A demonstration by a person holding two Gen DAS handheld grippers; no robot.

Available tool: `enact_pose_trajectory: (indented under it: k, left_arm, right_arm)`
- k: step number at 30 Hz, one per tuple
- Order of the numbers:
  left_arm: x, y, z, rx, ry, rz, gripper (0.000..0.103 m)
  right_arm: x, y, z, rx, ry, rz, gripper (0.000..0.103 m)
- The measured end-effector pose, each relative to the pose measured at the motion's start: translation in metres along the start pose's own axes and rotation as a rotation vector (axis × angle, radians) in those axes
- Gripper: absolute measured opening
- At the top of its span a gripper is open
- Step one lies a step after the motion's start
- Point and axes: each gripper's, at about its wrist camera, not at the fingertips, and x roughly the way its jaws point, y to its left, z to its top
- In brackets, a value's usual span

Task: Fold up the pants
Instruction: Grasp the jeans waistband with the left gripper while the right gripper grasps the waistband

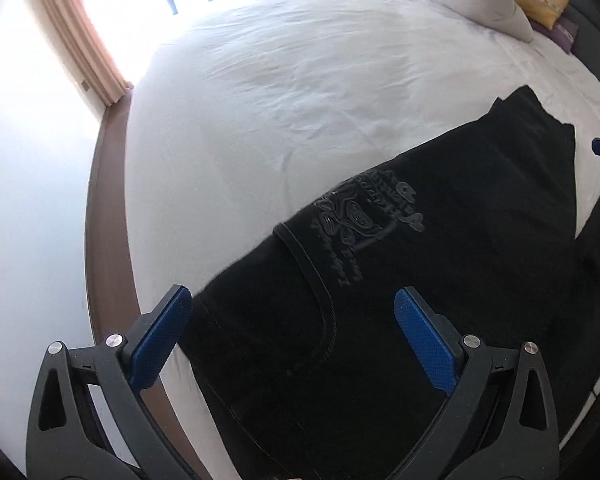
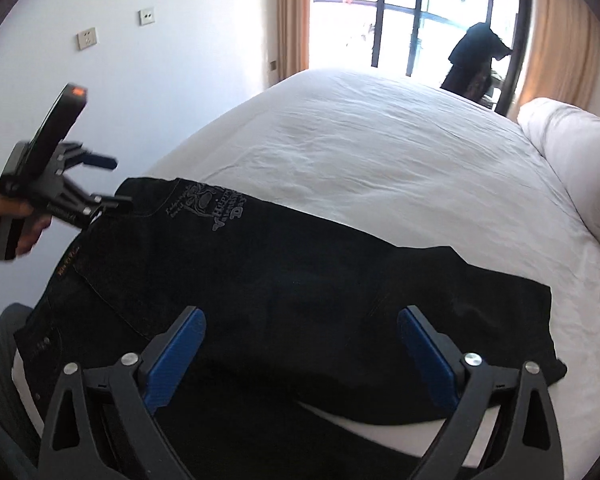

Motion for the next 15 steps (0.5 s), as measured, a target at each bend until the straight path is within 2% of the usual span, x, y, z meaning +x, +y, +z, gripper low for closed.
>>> enact_pose_trajectory:
  k: [2,6,9,10,12,15]
  left_arm:
    - [0.019,0.013,0.020,0.027,0.043,-0.066,0.103]
    - [0.043,0.028,0.046,0.074,0.099,-0.127,0.101]
    - [0.066,0.027,0.055,0.111,0.176,-0.176,0.093]
    - [0.074,0.024,0.055,0.130,0.207,-0.186,0.087]
    - [0.088,0.016,0.048,0.169,0.259,-0.184,0.081]
    - [0.096,0.015,0.047,0.171,0.267,-0.201,0.071]
  right_arm:
    - [0.017,-0.009,0.008,-0.033,0.037,0.048,0.087]
    - [0.037,-0.022,0.016,-0.055,0.056,0.108,0.086]
    - [0.048,-0.030,0.023,-0.061,0.047,0.141,0.086]
    - [0.052,-0.031,0.025,-0.064,0.045,0.143,0.086]
    - [0.060,-0.034,0.031,-0.070,0.046,0.155,0.086]
    - [0.071,-0.036,0.039,-0.084,0.051,0.183,0.079]
